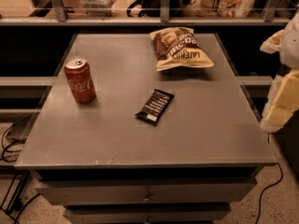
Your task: Knock coke can over
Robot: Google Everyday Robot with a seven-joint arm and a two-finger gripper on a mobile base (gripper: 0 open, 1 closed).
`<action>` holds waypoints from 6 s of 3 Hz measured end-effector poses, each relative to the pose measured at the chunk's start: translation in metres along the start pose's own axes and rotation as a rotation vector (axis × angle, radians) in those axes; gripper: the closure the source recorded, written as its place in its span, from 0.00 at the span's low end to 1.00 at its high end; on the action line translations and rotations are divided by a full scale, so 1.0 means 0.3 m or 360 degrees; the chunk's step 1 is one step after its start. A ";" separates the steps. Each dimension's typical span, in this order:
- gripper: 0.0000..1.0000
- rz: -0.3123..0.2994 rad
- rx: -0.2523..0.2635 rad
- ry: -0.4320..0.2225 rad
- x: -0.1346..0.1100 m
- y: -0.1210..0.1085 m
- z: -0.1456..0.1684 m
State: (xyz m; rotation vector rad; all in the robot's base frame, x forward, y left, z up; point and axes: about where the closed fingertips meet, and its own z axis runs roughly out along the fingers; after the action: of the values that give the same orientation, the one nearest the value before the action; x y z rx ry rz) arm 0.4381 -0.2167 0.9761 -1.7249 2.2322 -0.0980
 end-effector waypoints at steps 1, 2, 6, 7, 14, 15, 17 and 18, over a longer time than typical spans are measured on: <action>0.00 0.0000 0.0000 0.0000 0.000 0.000 0.000; 0.00 0.0000 0.0000 0.0000 0.000 0.000 0.000; 0.00 0.0056 -0.0195 -0.0415 -0.225 -0.027 0.191; 0.00 -0.0048 -0.0311 -0.0503 -0.343 0.009 0.237; 0.00 -0.0304 -0.0417 -0.1169 -0.950 -0.005 0.419; 0.00 -0.0335 -0.0471 -0.1290 -1.054 -0.017 0.447; 0.00 -0.0478 -0.0595 -0.1366 -1.266 0.000 0.521; 0.00 -0.0522 -0.0667 -0.1395 -1.350 0.020 0.564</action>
Offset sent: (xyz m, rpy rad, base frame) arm 0.0395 0.0560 -0.0223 0.3362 0.0022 0.0627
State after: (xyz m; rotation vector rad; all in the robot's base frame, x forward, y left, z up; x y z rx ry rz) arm 0.5714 0.1942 0.8980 -1.8081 1.3691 0.9237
